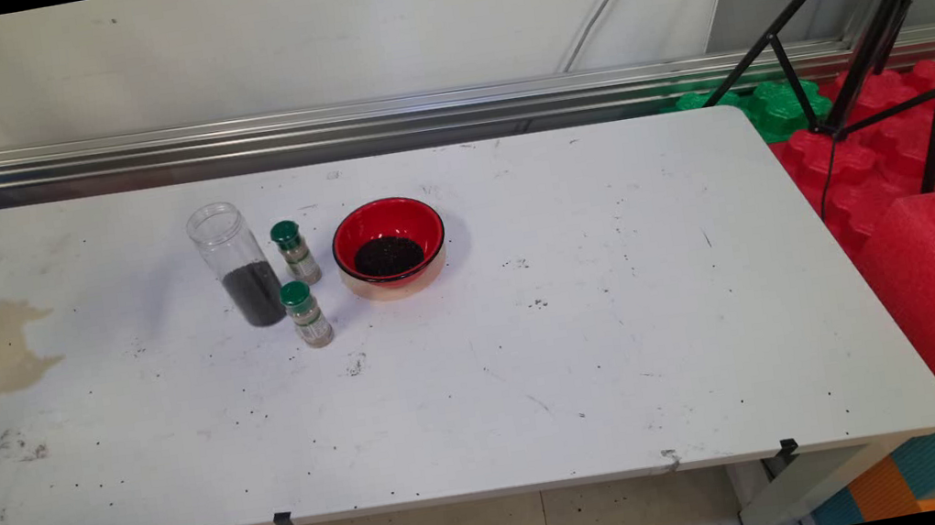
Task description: Pick up the black seasoning powder from the table
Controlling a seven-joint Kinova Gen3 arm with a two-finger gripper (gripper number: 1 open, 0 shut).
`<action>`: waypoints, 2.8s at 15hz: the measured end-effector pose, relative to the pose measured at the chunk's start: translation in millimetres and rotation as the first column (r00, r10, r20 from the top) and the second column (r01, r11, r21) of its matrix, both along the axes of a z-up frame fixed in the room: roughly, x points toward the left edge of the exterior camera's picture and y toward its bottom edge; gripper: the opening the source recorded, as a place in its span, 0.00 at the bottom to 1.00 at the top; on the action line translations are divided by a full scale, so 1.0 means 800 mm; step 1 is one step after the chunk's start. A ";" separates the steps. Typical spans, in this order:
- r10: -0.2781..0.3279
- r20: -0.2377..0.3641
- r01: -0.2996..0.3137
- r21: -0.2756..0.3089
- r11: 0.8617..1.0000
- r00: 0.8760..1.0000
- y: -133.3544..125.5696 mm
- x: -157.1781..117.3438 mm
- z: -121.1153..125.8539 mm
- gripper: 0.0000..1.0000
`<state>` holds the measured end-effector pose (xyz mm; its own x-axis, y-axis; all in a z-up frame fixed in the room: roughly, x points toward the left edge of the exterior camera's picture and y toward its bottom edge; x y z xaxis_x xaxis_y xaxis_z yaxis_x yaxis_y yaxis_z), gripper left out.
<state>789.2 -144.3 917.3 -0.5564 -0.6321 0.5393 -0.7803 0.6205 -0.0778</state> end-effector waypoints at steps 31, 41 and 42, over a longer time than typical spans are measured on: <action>-0.361 -0.099 0.345 -0.151 0.926 0.927 -0.111 -0.053 -0.107 1.00; -0.463 -0.165 0.411 -0.273 0.870 0.871 -0.154 -0.081 -0.169 1.00; -0.471 -0.173 0.414 -0.286 0.864 0.865 -0.158 -0.084 -0.176 1.00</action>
